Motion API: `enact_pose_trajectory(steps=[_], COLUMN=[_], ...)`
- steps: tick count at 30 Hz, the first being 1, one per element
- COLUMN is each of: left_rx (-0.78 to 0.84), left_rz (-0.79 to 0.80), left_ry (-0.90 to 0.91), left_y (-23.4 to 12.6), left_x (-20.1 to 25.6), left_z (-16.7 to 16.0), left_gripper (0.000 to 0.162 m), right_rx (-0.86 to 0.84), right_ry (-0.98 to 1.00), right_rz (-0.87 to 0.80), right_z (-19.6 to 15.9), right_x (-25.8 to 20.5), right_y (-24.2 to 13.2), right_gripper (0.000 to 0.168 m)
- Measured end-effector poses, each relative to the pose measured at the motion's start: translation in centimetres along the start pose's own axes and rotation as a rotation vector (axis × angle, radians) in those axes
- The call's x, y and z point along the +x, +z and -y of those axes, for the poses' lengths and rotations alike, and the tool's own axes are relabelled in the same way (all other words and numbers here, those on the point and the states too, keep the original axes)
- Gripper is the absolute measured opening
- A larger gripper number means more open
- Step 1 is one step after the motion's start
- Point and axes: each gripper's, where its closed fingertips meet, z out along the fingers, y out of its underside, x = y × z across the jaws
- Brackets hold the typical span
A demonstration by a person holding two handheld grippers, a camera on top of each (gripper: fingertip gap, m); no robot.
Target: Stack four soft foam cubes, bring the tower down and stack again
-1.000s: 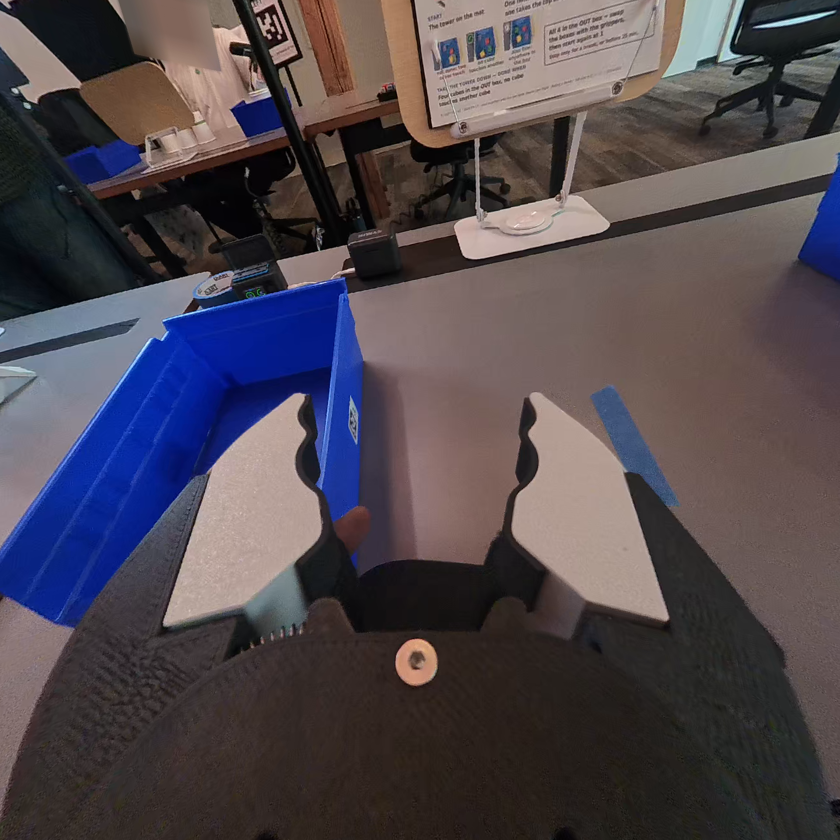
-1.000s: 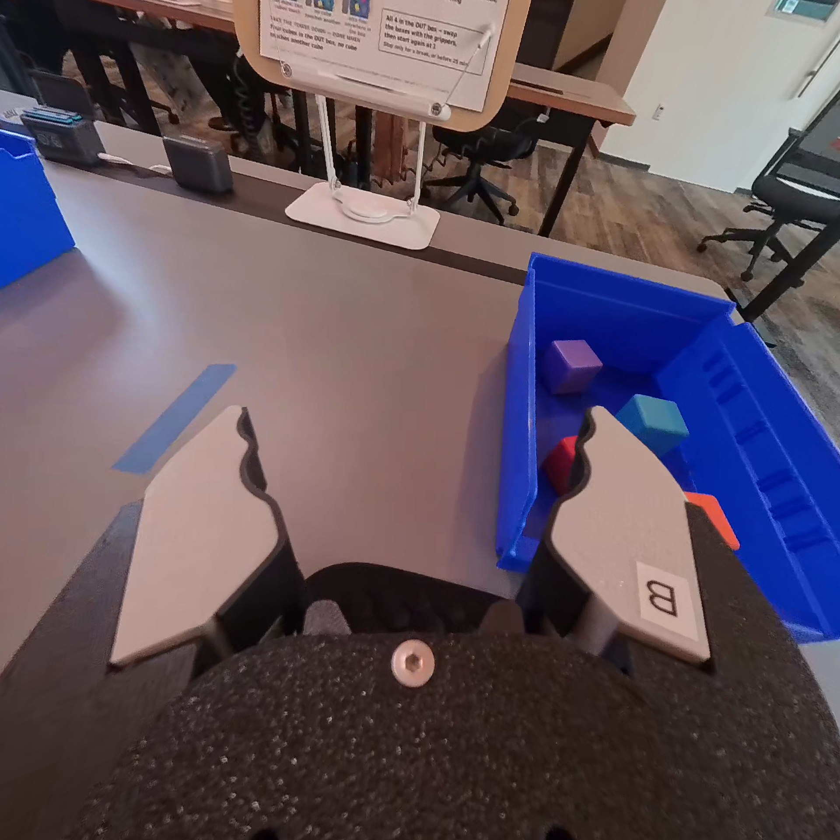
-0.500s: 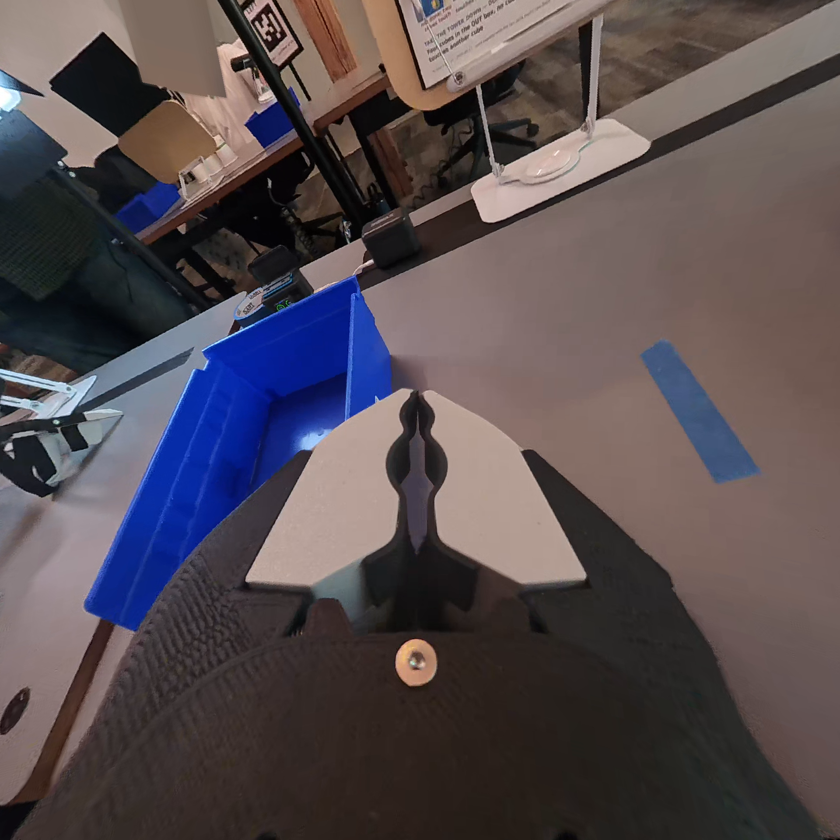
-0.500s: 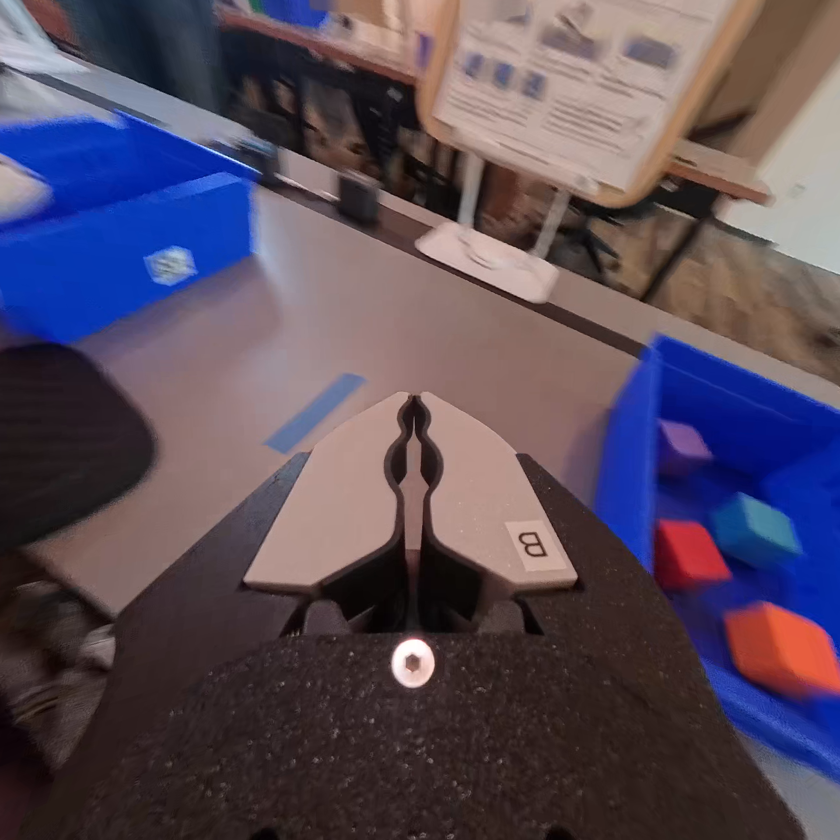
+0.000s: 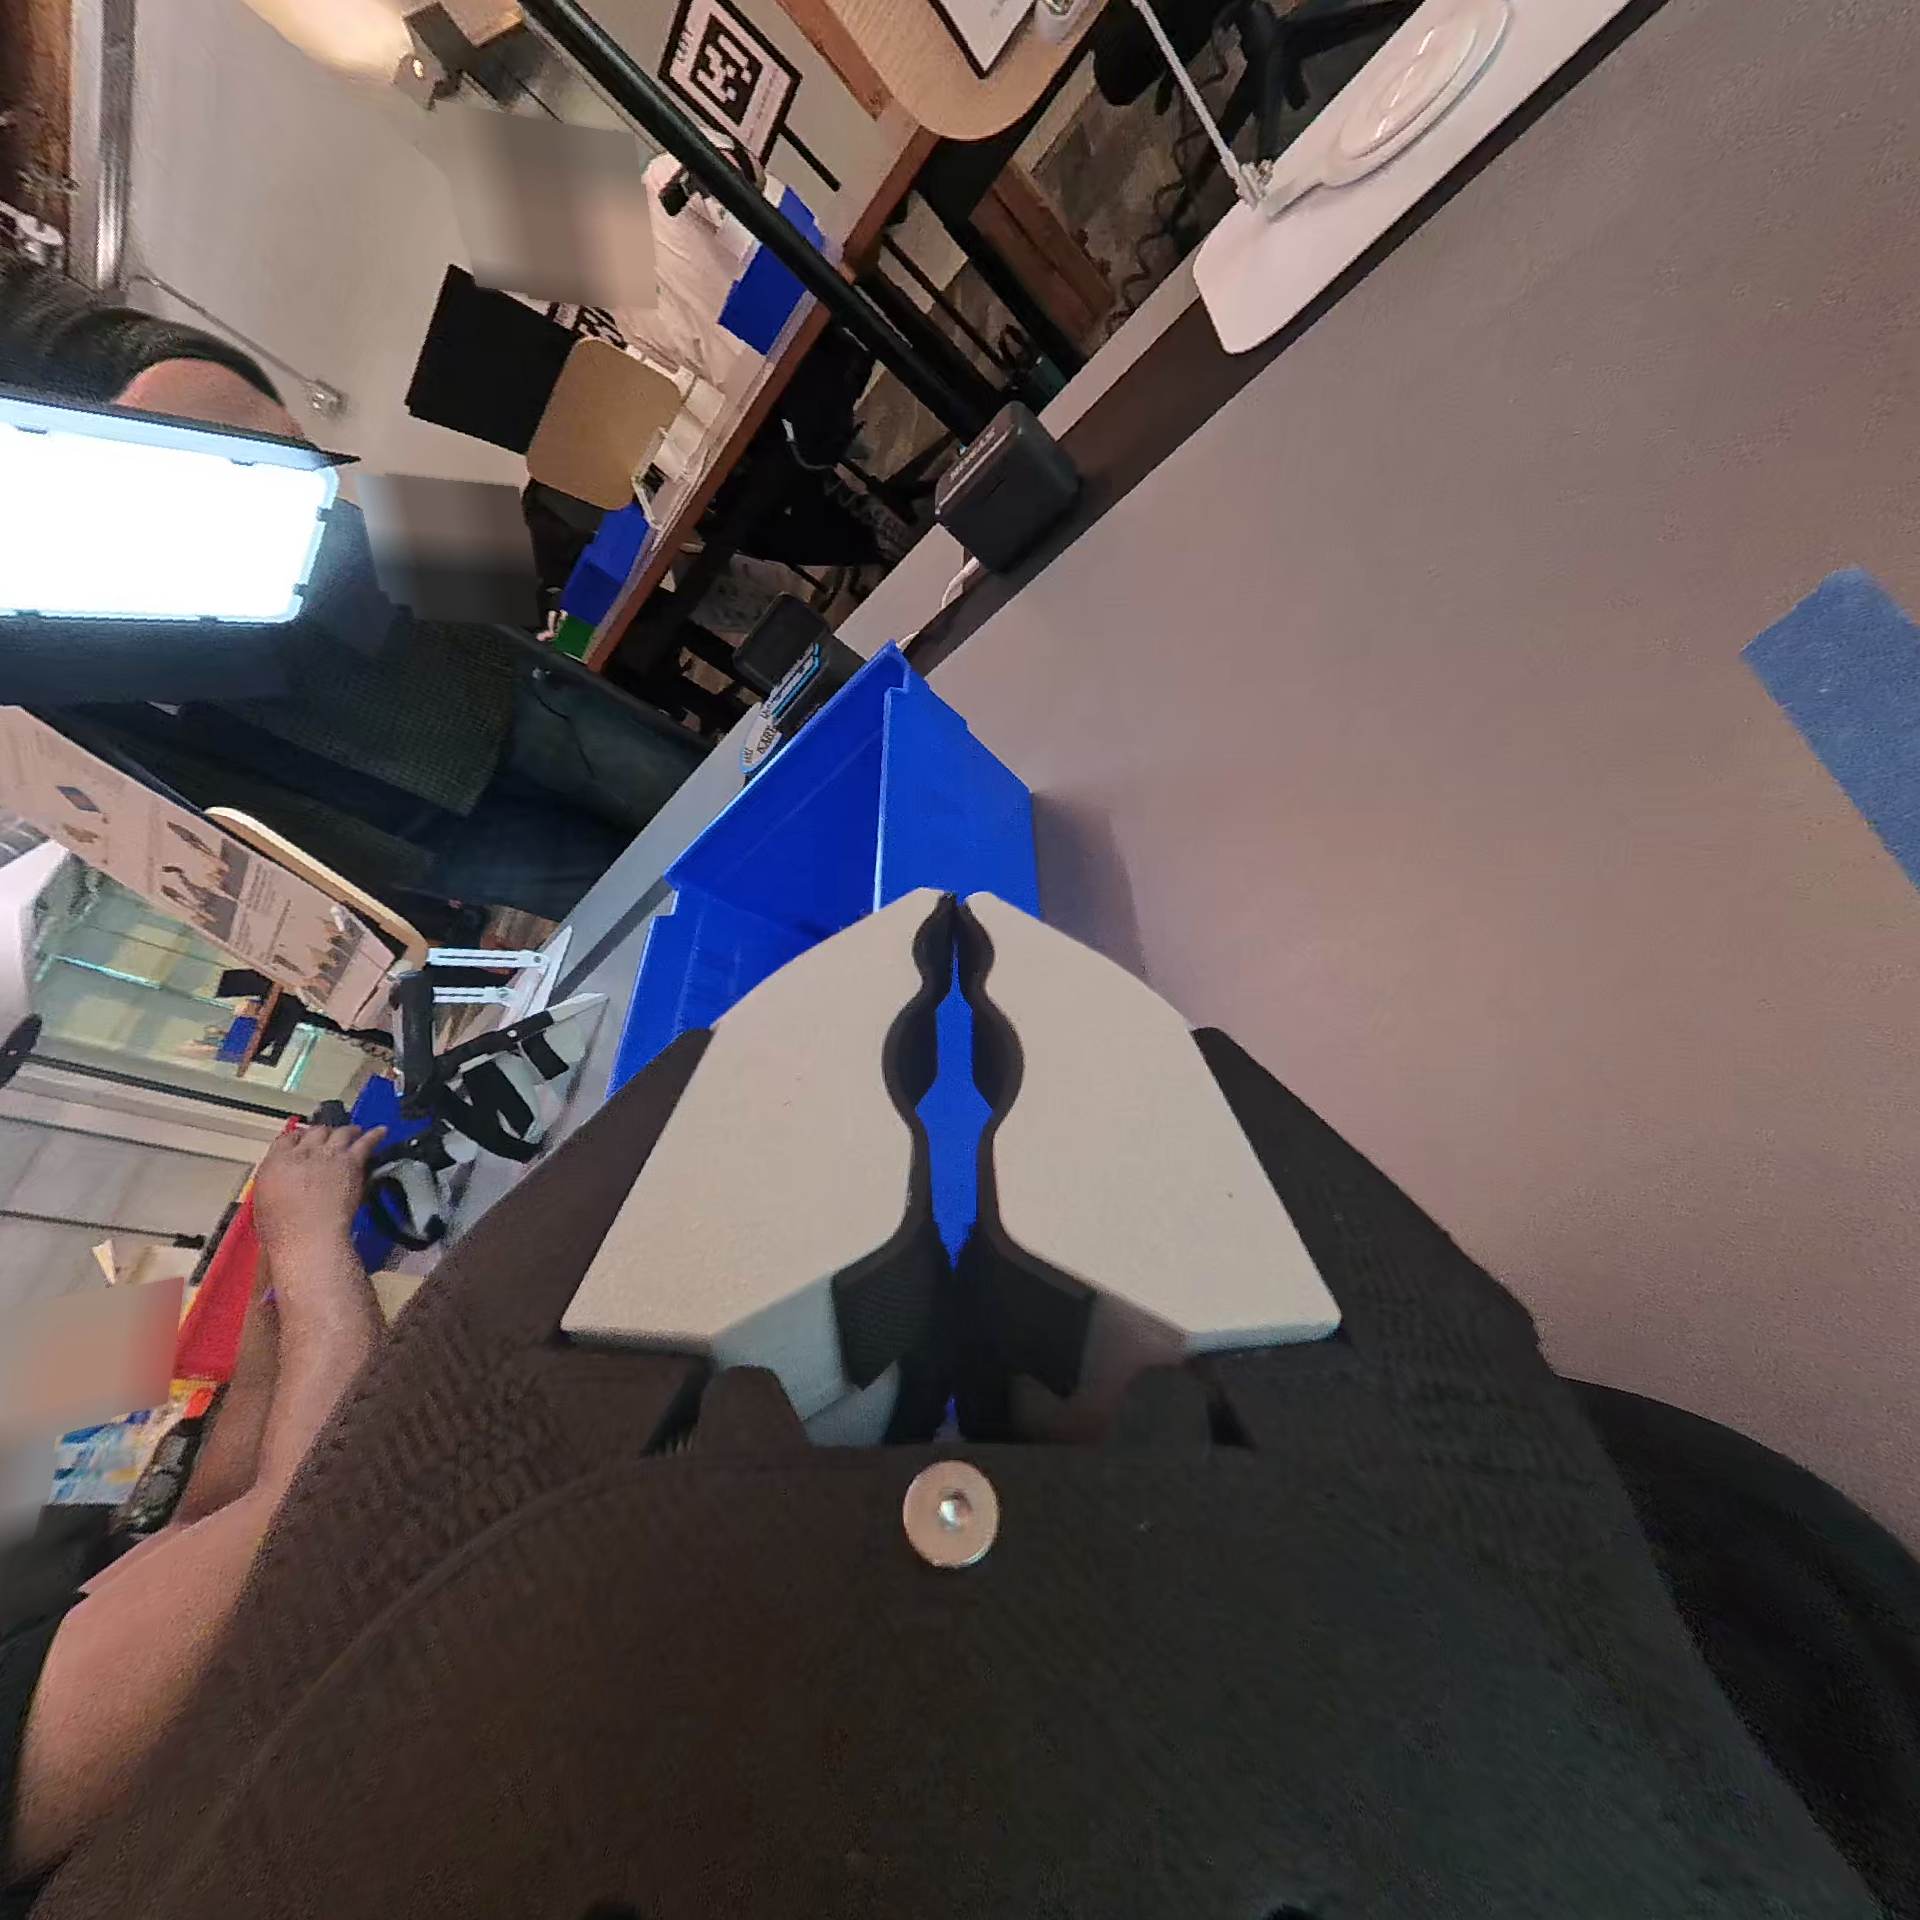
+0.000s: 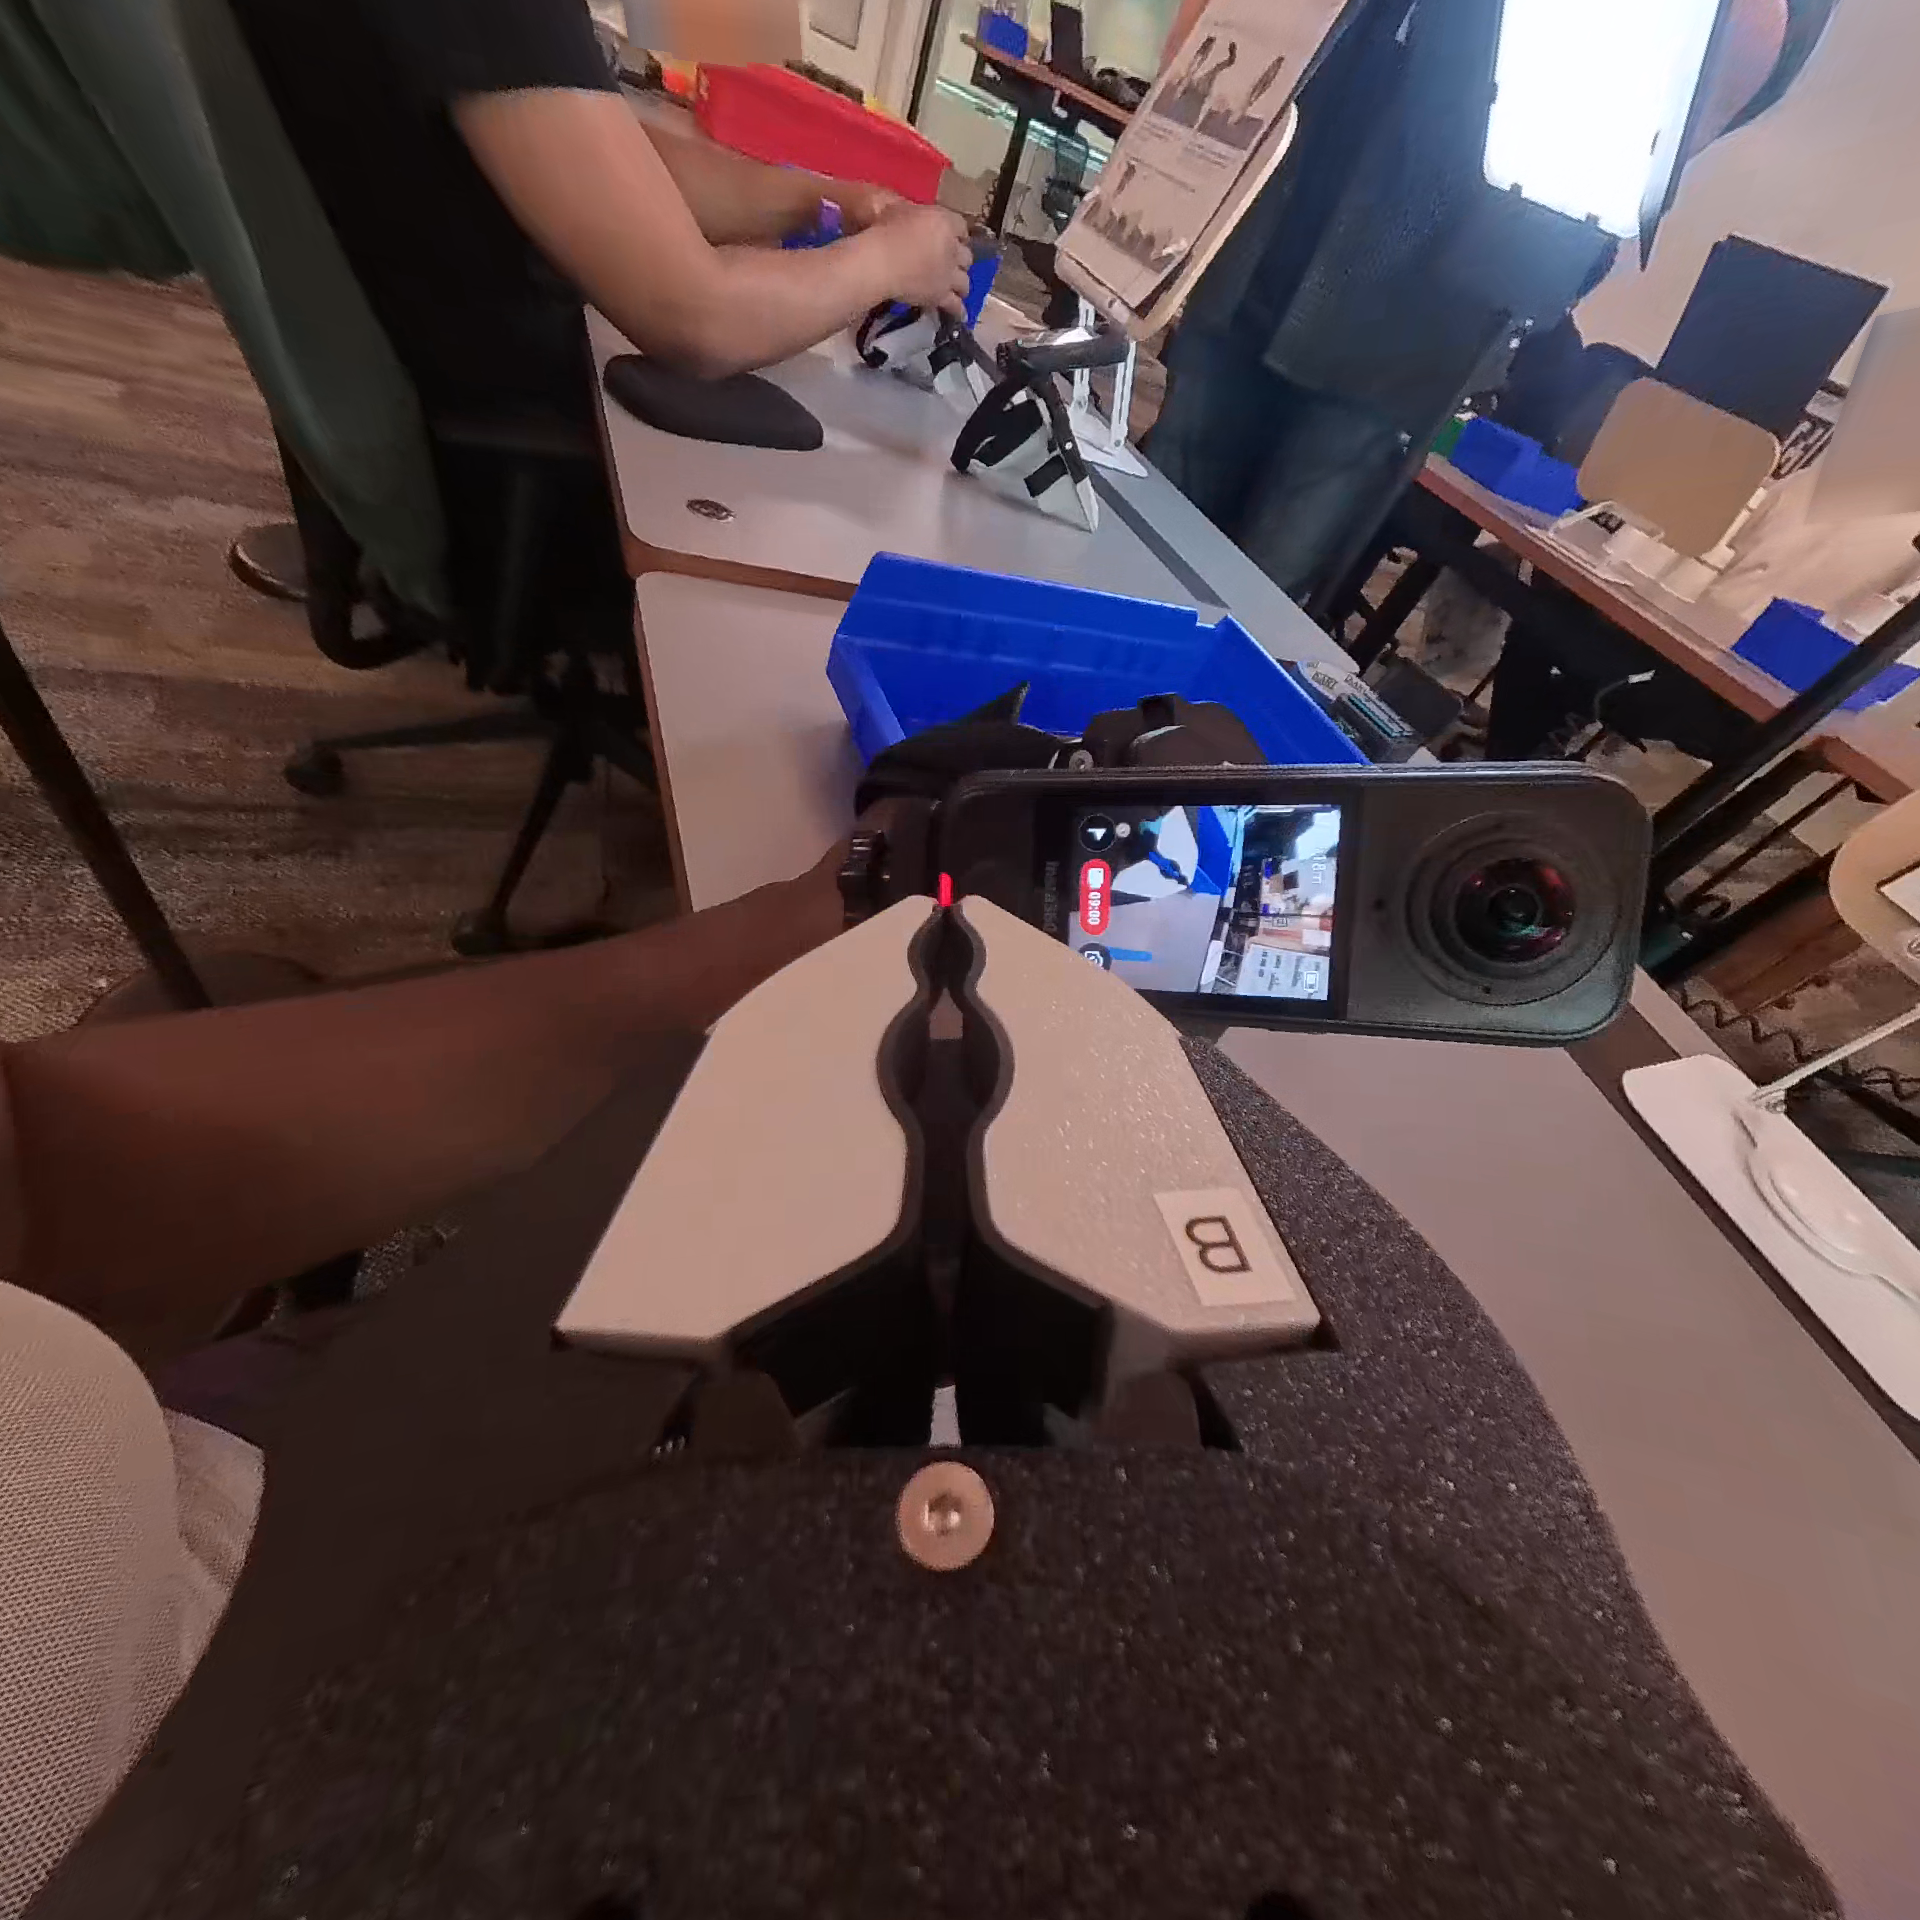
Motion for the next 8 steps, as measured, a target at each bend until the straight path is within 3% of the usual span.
enact_pose_trajectory(steps=[8], left_rx=[0.02], left_rz=[0.152], left_ry=[0.145], left_y=[0.3], left_x=[-1.8], left_z=[0.7], left_gripper=[0.0], right_rx=[-0.067], right_ry=[-0.007], right_rz=[-0.047], right_z=[-0.8], right_x=[0.3], right_y=[0.0], right_gripper=[0.0])
